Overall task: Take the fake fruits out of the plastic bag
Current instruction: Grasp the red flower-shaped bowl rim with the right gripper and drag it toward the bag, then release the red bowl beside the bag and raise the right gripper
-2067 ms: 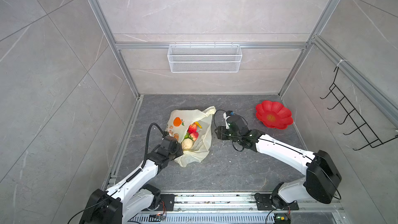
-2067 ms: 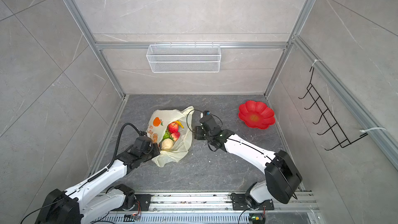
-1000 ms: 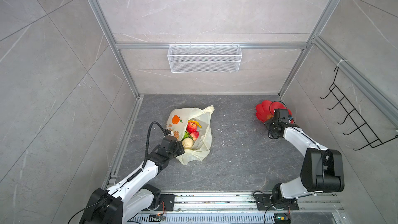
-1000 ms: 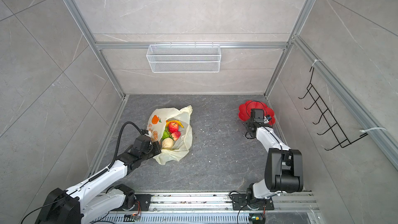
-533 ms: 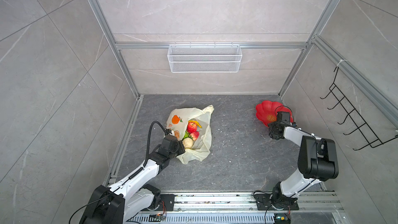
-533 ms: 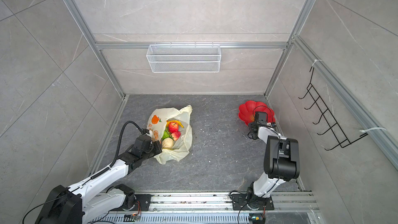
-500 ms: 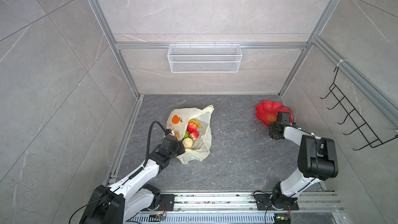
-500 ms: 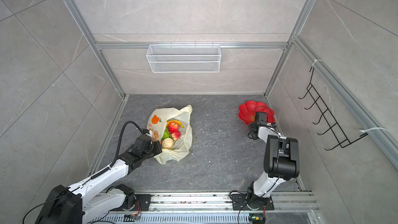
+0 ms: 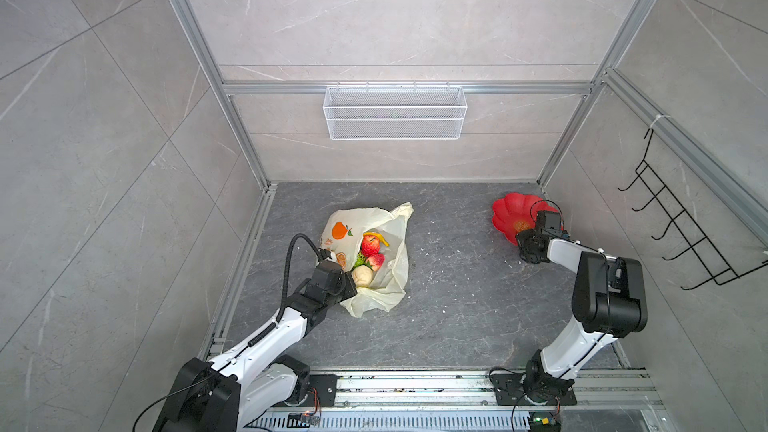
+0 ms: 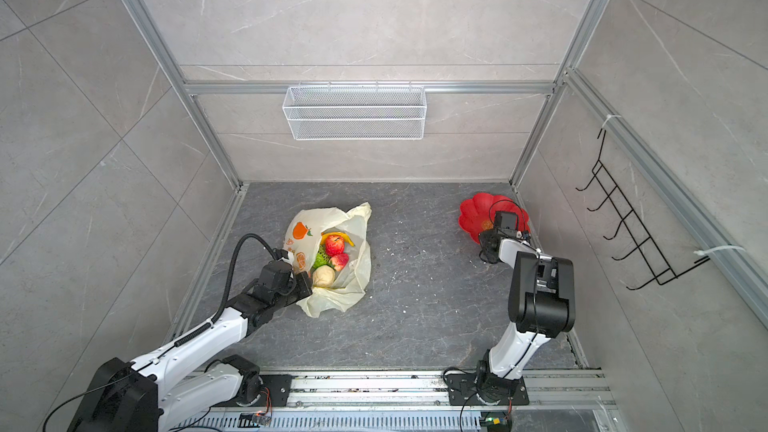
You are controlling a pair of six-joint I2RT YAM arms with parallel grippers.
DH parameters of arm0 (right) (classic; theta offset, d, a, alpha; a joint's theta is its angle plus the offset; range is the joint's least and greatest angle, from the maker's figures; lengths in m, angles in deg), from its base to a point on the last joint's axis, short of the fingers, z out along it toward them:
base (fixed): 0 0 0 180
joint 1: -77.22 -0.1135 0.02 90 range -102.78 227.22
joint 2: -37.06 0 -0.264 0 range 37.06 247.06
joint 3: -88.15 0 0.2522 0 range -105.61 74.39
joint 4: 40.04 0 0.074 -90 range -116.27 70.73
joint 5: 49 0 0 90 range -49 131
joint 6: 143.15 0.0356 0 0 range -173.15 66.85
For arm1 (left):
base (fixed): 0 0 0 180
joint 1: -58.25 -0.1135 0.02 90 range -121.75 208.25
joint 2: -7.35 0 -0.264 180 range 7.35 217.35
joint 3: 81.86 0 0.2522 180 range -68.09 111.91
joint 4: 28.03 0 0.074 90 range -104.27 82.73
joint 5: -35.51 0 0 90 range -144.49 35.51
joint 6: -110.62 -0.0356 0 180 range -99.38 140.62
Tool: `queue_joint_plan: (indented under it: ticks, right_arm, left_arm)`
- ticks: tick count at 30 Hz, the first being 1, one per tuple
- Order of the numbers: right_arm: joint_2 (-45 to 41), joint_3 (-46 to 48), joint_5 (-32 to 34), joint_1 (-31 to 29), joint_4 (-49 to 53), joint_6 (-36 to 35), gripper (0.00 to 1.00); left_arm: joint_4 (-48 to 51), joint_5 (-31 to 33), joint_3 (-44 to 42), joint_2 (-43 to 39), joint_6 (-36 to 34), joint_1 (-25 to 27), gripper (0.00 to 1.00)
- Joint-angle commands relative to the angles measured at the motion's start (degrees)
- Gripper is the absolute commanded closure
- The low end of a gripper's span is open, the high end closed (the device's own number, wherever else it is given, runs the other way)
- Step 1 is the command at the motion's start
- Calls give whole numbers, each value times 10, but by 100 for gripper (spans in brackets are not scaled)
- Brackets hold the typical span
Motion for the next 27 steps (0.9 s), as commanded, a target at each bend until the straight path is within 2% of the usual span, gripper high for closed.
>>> queue_joint_plan:
  ticks: [1, 9, 17, 22, 27]
  right_arm:
    - [-26, 22, -41, -9, 3, -29, 94]
    - [-93, 76, -93, -73, 47, -96, 99]
    - [-171, 148, -158, -133, 73, -119, 100]
    - [-222, 180, -174, -180, 113, -136, 100]
    - [-254, 230, -182, -232, 119, -117, 100]
  left_arm:
    - [3, 9, 13, -16, -8, 2, 100]
    - [24, 28, 27, -17, -3, 2, 100]
    - [50, 47, 39, -22, -3, 2, 100]
    - [59, 52, 41, -23, -4, 2, 100]
    - [60, 64, 43, -21, -2, 2, 100]
